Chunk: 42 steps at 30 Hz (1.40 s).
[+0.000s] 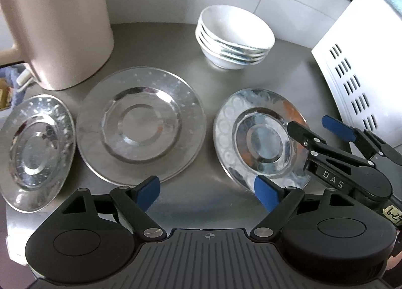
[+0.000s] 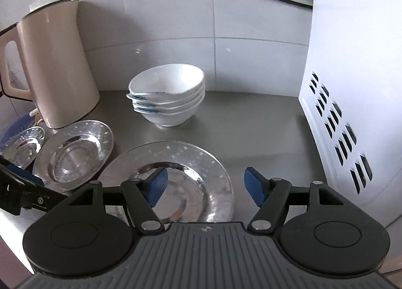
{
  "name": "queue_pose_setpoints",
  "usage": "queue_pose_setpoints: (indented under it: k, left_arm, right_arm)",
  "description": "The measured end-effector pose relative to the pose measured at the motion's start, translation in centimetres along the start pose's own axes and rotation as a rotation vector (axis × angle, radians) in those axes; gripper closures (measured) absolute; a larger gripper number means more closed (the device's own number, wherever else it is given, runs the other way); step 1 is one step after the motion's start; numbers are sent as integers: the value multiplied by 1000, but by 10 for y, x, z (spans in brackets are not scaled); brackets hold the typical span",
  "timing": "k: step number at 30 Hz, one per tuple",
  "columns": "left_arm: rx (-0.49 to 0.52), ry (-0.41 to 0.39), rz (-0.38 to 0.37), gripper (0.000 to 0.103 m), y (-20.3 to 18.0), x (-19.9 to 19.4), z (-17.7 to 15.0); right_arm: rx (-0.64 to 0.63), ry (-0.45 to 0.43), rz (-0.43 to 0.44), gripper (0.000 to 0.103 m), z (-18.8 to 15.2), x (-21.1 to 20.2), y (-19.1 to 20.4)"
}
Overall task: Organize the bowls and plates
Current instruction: 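Open both tools and release the plates on the stack, then move both tools to the steel plates near the kettle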
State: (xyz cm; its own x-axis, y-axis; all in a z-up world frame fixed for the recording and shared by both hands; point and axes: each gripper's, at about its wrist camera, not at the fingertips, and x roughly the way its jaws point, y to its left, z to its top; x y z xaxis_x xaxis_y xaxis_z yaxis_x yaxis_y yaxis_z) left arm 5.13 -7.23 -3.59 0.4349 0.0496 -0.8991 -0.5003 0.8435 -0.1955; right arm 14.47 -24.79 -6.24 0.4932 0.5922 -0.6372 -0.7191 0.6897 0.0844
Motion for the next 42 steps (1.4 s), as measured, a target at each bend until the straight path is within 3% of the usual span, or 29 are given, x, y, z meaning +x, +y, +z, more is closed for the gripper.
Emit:
queue_pose_setpoints:
  k: [13, 27, 37, 42]
  left_arm:
    - [-29, -41, 60, 0, 25, -26, -20]
    - [-218, -73, 105, 0, 112, -55, -46]
    - [-372, -148, 182, 0, 199, -77, -49]
    - [-431, -184, 161, 0, 229, -71, -51]
  right_arm:
    - [-30, -23, 63, 29, 6, -10, 23]
    - [-85, -7, 205, 29, 17, -7, 68]
    - [-143, 40, 359, 31, 34, 3, 114]
    - [-179, 79, 435, 32, 49, 16, 141]
